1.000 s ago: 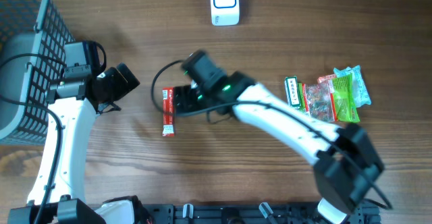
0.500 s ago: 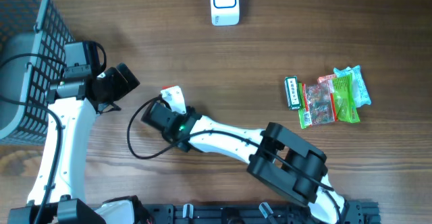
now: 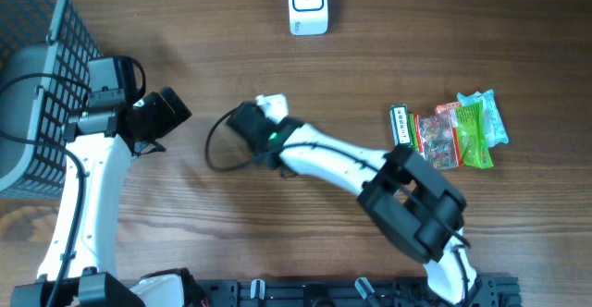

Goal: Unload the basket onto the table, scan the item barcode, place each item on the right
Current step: 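Grasp the red Nescafe stick with the right gripper and lift it, then hold the red Nescafe stick under the scanner with the right gripper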

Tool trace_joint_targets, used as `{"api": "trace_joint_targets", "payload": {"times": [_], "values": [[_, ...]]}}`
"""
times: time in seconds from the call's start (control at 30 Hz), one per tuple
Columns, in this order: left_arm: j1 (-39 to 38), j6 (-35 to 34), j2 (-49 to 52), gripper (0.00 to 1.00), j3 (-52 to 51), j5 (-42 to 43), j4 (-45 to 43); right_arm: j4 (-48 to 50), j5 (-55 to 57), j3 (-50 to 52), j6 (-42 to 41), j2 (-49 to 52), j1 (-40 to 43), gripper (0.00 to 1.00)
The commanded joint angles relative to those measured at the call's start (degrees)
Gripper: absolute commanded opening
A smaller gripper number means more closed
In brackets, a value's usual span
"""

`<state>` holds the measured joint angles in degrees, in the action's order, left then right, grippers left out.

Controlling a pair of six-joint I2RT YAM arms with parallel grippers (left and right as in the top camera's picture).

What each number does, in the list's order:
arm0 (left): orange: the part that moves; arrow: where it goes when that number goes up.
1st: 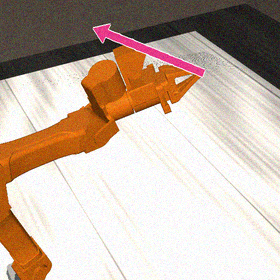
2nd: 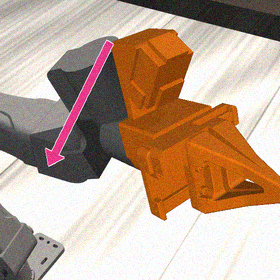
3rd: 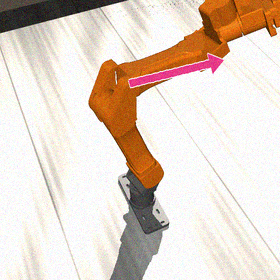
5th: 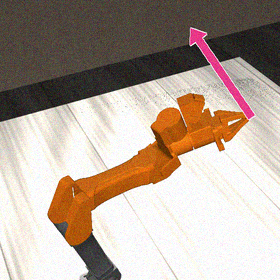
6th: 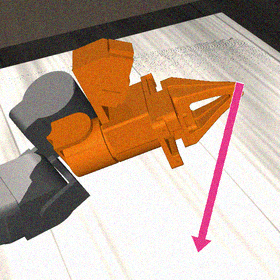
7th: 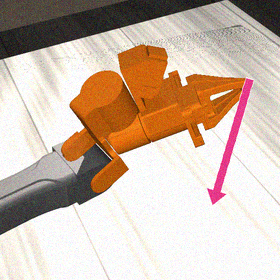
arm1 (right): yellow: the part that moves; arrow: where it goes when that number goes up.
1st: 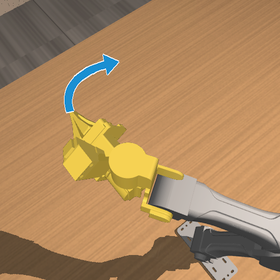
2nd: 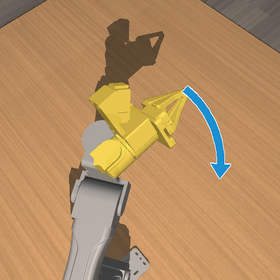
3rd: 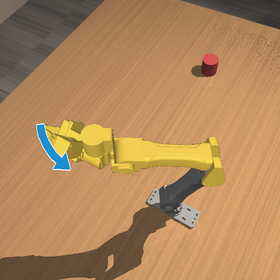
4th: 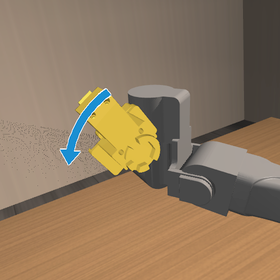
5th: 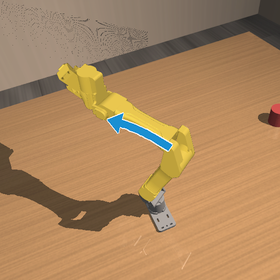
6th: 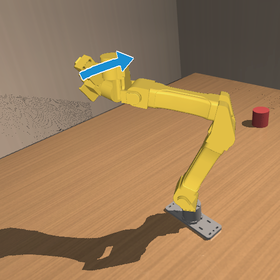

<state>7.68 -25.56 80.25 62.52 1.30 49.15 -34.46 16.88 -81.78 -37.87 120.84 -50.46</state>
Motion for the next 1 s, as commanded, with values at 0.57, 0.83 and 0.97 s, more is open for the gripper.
{"api": "trace_joint_targets", "payload": {"times": [0.57, 0.83, 0.97], "values": [[0.3, 0.5, -0.2, 1.0, 0.4, -0.8, -0.1, -21.6, -17.0, 0.9, 26.3, -1.6, 16.0, 0.34], [0.3, 0.5, -0.2, 1.0, 0.4, -0.8, -0.1, -25.2, -16.8, -1.2, 28.9, -9.7, 18.1, 0.56], [0.3, 0.5, -0.2, 1.0, 0.4, -0.8, -0.1, -25.5, -19.8, 2.1, 29.0, -9.7, 18.7, 0.44]]}}
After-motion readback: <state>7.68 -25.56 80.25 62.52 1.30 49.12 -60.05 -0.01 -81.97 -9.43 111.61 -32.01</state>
